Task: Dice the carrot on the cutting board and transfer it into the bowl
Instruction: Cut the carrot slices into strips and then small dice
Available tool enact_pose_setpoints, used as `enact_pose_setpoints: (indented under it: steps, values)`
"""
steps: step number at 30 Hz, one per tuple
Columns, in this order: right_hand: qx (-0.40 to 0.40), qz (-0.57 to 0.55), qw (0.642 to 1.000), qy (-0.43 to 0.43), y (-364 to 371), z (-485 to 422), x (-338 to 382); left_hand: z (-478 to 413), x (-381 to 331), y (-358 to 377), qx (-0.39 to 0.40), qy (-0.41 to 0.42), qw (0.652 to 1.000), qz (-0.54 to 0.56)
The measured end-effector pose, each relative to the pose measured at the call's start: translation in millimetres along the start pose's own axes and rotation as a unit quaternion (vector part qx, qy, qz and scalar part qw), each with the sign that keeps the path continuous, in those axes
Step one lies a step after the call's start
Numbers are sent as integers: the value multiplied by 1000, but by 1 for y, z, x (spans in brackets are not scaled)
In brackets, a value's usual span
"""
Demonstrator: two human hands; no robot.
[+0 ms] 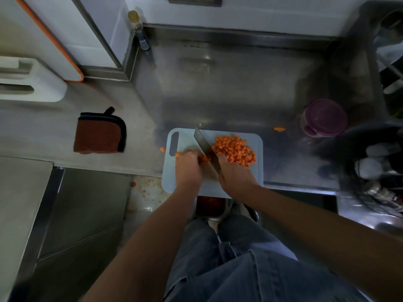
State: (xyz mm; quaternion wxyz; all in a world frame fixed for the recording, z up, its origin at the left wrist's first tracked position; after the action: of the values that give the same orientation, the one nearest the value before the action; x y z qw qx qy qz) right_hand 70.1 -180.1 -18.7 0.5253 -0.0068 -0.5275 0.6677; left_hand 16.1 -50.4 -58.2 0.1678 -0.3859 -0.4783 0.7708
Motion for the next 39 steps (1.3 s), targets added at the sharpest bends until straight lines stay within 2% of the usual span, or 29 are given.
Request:
enact_pose_setpoints:
  steps: [4, 10, 16, 22, 31, 39]
  values:
    - [-4, 29, 1000, -7, 2, -4, 2, 0, -1, 0, 2, 1, 1000, -25]
    - [-30, -23, 999, -9, -7, -5, 0, 2, 1, -3, -6, 9, 1000, -13]
    - [-26, -17, 999, -41, -9, -4, 4, 5, 6, -6, -10, -8, 1000, -7]
    - [-11, -18, 1000, -15, -1, -8, 5, 5, 4, -5, -13, -7, 1000, 5]
    - [-1, -24, 1000, 17, 9, -10, 8, 0, 6, -2, 10, 1, 999, -51]
    - [-47, -58, 997, 15, -3, -14, 8, 2, 3, -7, 15, 5, 999, -28]
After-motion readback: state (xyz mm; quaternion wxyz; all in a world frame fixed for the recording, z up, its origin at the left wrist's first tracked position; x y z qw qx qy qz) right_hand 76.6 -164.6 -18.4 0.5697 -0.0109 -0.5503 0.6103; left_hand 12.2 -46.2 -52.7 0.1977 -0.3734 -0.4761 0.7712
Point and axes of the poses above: each hand's wrist, its own z-axis away from the middle knuckle, its own y-axis out of the palm, x = y × z, the point moved 2 cm from there along -z, towards the middle knuckle, and after that the axes turned 7 degrees about -z, right-handed, at the moved point
